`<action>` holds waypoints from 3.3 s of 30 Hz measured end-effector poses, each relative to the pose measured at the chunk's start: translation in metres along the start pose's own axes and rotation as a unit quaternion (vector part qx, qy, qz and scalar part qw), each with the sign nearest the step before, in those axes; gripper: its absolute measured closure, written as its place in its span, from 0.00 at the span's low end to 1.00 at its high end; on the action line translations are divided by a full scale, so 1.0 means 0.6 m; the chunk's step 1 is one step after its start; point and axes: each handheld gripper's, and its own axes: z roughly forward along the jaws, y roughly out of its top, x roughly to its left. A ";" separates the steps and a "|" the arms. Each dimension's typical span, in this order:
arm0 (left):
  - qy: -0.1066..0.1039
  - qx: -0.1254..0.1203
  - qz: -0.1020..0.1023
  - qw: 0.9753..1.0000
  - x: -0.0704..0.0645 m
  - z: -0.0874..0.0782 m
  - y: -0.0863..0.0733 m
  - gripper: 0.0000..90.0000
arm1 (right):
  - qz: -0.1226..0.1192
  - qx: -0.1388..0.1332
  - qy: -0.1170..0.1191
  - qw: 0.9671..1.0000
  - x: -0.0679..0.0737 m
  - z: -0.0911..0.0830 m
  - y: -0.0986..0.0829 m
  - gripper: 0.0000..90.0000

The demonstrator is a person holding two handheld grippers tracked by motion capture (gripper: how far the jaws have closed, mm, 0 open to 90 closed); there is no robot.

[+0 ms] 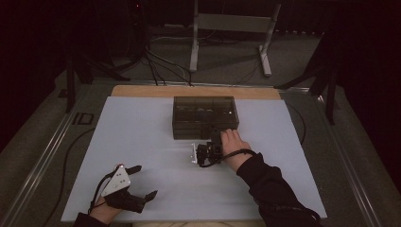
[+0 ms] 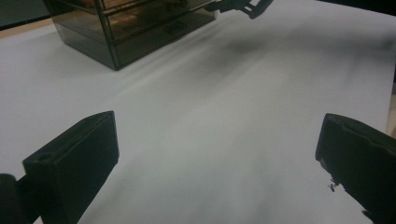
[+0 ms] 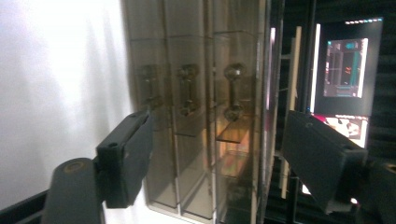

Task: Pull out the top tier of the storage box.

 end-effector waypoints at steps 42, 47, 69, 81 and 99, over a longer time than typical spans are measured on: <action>-0.002 0.005 -0.002 1.000 0.001 0.001 -0.001 0.00 | -0.055 0.028 -0.071 0.996 0.016 0.041 0.014 0.90; -0.002 0.005 -0.002 1.000 0.001 0.002 -0.001 0.00 | -0.054 0.019 -0.073 0.996 0.017 0.036 0.011 0.90; -0.002 0.007 -0.002 1.000 0.001 0.002 -0.001 0.00 | -0.057 0.005 -0.061 0.996 0.030 -0.010 0.001 0.90; -0.002 0.008 -0.004 1.000 0.001 0.003 -0.001 0.00 | -0.061 -0.002 -0.070 0.996 0.040 -0.015 -0.002 0.90; -0.001 0.009 -0.003 1.000 0.001 0.003 -0.001 0.00 | -0.054 -0.008 -0.040 0.998 0.026 -0.016 -0.003 0.89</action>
